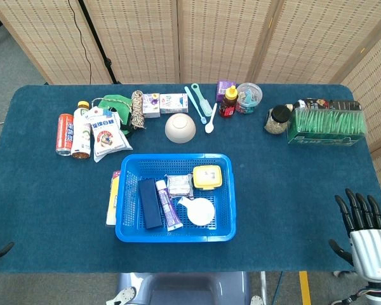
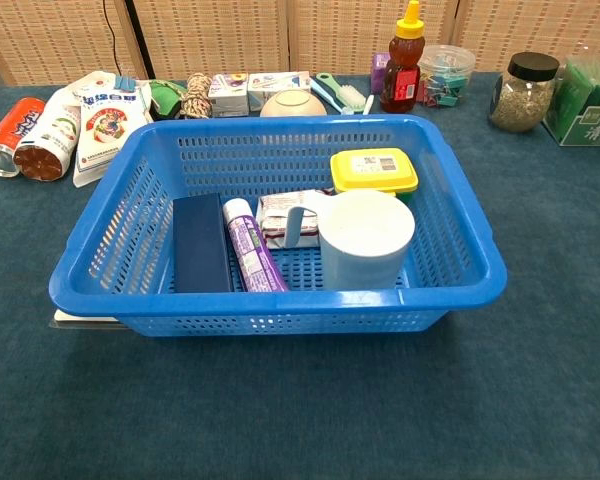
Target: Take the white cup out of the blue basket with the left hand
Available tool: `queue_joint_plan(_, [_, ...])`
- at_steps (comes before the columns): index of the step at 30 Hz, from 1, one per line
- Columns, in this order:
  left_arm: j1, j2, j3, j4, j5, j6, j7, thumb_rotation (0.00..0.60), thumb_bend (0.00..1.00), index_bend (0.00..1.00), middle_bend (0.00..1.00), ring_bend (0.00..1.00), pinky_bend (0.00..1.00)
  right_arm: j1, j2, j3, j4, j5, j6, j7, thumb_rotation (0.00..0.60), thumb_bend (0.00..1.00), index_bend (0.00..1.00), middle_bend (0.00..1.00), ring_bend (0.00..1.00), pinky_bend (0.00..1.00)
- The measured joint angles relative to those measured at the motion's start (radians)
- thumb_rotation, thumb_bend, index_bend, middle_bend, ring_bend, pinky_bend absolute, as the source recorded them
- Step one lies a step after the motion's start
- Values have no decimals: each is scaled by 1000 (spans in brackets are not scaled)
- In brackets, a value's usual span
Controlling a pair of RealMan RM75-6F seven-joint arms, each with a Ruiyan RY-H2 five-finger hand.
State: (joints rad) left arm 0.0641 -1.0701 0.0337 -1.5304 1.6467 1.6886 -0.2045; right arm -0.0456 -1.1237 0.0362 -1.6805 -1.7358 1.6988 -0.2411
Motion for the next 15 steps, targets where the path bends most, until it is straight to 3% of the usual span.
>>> queue_joint_plan(15, [-10,-6,0,15,48,18,-15,600,0,0,0,0,0,-1,6,1,-7,8,0,17,600,0,0,0,0,0])
